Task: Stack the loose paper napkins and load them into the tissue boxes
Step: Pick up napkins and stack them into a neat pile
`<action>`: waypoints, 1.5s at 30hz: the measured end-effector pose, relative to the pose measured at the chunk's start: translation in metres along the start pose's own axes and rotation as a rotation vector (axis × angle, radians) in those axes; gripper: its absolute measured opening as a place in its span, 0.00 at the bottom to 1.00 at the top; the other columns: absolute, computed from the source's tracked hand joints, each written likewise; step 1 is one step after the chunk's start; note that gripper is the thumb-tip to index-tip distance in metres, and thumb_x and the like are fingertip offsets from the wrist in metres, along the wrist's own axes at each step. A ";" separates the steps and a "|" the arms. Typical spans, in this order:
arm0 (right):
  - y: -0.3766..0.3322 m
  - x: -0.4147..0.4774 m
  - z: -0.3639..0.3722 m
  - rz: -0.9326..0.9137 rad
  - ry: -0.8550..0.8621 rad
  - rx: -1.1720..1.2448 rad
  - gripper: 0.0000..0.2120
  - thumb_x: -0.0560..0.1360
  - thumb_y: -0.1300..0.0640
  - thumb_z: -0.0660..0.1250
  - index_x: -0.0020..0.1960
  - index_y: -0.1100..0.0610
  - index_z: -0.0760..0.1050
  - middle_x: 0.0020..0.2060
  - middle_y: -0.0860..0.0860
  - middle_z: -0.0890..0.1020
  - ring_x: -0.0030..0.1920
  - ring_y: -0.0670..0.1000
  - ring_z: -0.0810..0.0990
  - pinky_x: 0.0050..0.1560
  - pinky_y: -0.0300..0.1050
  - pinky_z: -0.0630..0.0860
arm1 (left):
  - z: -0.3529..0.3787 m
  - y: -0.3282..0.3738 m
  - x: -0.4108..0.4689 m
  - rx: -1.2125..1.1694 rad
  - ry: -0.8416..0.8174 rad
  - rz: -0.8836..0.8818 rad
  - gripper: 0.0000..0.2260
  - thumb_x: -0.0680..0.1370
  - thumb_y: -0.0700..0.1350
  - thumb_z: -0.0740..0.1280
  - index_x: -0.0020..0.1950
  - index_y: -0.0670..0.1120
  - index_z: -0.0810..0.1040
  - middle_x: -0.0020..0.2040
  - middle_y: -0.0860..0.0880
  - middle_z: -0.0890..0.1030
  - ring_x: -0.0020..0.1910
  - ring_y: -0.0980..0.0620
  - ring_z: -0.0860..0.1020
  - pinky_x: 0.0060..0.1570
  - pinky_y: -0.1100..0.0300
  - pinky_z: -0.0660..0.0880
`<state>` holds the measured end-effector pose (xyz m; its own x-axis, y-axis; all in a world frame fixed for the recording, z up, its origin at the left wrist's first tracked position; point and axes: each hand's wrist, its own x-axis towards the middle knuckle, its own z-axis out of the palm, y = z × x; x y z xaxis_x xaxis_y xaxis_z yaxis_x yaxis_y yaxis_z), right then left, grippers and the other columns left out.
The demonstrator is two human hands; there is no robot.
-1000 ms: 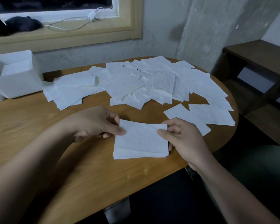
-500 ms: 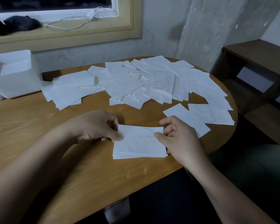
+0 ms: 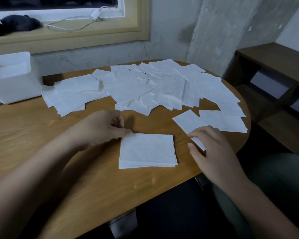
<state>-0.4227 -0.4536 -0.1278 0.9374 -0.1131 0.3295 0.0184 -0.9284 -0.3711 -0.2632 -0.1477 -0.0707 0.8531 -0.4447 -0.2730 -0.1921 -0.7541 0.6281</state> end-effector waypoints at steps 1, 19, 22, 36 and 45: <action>0.005 -0.004 -0.001 -0.003 -0.018 -0.029 0.11 0.80 0.54 0.73 0.62 0.51 0.81 0.59 0.43 0.80 0.62 0.46 0.76 0.62 0.45 0.75 | 0.001 0.000 0.001 -0.001 0.012 0.010 0.12 0.75 0.59 0.79 0.47 0.53 0.82 0.41 0.51 0.85 0.44 0.50 0.82 0.47 0.51 0.80; -0.026 -0.002 -0.037 0.059 -0.028 0.287 0.08 0.81 0.57 0.70 0.48 0.45 0.76 0.43 0.41 0.80 0.48 0.45 0.81 0.43 0.36 0.78 | 0.024 0.013 -0.013 -0.073 0.124 0.472 0.17 0.77 0.51 0.79 0.63 0.60 0.79 0.57 0.58 0.83 0.57 0.53 0.82 0.48 0.66 0.76; -0.049 -0.002 -0.045 0.010 -0.030 0.399 0.08 0.81 0.60 0.70 0.48 0.47 0.78 0.44 0.42 0.82 0.48 0.49 0.82 0.43 0.38 0.77 | 0.022 0.014 -0.014 -0.020 0.159 0.539 0.26 0.75 0.56 0.79 0.71 0.60 0.75 0.67 0.60 0.76 0.66 0.54 0.78 0.53 0.57 0.79; -0.070 0.014 -0.038 0.061 -0.008 0.676 0.02 0.83 0.53 0.70 0.53 0.49 0.81 0.43 0.44 0.84 0.46 0.48 0.83 0.44 0.38 0.77 | 0.001 0.020 -0.023 -0.369 0.149 0.425 0.17 0.77 0.53 0.76 0.53 0.39 0.83 0.47 0.37 0.83 0.45 0.35 0.81 0.48 0.45 0.80; -0.054 0.016 -0.002 0.328 -0.159 0.795 0.08 0.82 0.56 0.73 0.60 0.50 0.79 0.41 0.48 0.88 0.40 0.43 0.85 0.42 0.39 0.79 | -0.012 0.011 -0.016 -0.304 -0.093 0.113 0.10 0.76 0.52 0.78 0.45 0.46 0.85 0.39 0.40 0.81 0.37 0.50 0.74 0.45 0.52 0.73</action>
<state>-0.4093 -0.4060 -0.1008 0.9742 -0.2257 -0.0027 -0.0788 -0.3289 -0.9411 -0.2730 -0.1430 -0.0511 0.7841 -0.5700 -0.2454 -0.1177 -0.5249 0.8430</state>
